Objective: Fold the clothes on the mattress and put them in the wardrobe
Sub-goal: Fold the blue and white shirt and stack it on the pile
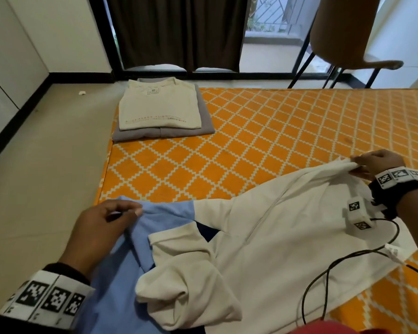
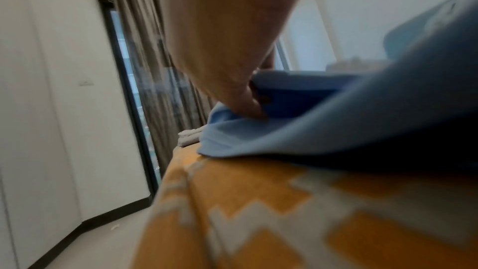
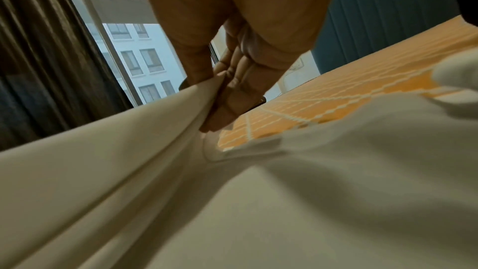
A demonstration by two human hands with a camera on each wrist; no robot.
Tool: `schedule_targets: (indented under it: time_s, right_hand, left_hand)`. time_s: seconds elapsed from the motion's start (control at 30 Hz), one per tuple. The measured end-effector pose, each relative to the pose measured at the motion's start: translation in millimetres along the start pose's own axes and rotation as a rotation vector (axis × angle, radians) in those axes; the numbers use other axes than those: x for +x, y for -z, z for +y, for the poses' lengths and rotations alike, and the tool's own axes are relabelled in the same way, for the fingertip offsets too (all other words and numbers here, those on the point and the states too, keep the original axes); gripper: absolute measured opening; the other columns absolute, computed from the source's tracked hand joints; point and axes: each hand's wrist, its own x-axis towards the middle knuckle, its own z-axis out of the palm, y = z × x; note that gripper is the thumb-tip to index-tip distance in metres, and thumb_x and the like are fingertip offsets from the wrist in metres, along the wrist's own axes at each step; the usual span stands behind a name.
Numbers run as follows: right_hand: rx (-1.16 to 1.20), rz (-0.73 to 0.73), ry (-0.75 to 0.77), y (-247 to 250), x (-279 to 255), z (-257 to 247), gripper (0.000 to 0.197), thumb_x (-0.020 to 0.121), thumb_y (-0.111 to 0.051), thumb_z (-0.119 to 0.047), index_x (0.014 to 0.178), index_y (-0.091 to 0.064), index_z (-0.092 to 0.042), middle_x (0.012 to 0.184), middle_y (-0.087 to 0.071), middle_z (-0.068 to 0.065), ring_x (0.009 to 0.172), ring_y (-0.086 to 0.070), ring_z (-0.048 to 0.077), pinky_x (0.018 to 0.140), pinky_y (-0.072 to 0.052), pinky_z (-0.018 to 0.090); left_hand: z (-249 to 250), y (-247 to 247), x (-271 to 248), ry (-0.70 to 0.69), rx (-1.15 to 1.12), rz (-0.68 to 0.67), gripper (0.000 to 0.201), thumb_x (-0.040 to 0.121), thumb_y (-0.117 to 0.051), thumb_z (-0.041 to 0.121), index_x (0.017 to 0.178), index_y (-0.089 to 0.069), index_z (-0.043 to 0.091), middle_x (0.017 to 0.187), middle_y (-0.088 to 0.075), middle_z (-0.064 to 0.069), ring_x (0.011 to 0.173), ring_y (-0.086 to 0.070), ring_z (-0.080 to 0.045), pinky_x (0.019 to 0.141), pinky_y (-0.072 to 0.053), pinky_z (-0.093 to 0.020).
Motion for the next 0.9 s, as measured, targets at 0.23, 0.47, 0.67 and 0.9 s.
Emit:
schedule_targets:
  time_s: [0.23, 0.47, 0.67, 0.9]
  right_hand:
    - [-0.104, 0.067, -0.014, 8.1, 14.8, 25.6, 0.017, 0.088, -0.069, -0.007, 0.082, -0.058, -0.018, 0.099, -0.064, 0.014, 0.097, -0.062, 0.031, 0.078, -0.059, 0.047]
    - [-0.073, -0.069, -0.027, 14.2, 10.4, 24.2, 0.048, 0.090, -0.065, -0.019, 0.134, -0.047, -0.012, 0.129, -0.052, 0.020, 0.097, -0.057, 0.037, 0.070, -0.052, 0.043]
    - [-0.304, -0.168, 0.062, 5.4, 12.4, 14.7, 0.045, 0.083, -0.071, -0.002, 0.122, -0.057, -0.020, 0.122, -0.048, 0.007, 0.112, -0.051, 0.034, 0.087, -0.051, 0.050]
    - [-0.604, -0.087, 0.092, 12.7, 19.4, 7.3, 0.022, 0.094, -0.057, -0.021, 0.106, -0.066, -0.005, 0.107, -0.063, 0.018, 0.087, -0.052, 0.034, 0.076, -0.045, 0.042]
  left_hand:
    - [-4.8, 21.2, 13.6, 0.306, -0.562, 0.108, 0.033, 0.087, -0.065, 0.008, 0.119, -0.058, 0.016, 0.107, -0.065, -0.002, 0.078, -0.069, -0.011, 0.056, -0.058, -0.022]
    - [-9.8, 17.7, 13.8, 0.241, -0.320, 0.067, 0.065, 0.084, -0.069, 0.007, 0.136, -0.036, 0.030, 0.108, -0.066, -0.019, 0.094, -0.065, -0.030, 0.075, -0.057, -0.043]
    - [-8.1, 12.7, 8.0, 0.213, -0.249, -0.157, 0.046, 0.090, -0.062, 0.000, 0.122, -0.060, 0.032, 0.116, -0.069, 0.001, 0.100, -0.068, -0.025, 0.065, -0.060, -0.033]
    - [-18.1, 18.6, 13.5, 0.299, -0.336, -0.145, 0.041, 0.094, -0.053, -0.001, 0.119, -0.066, 0.028, 0.109, -0.073, 0.002, 0.090, -0.072, -0.022, 0.068, -0.061, -0.037]
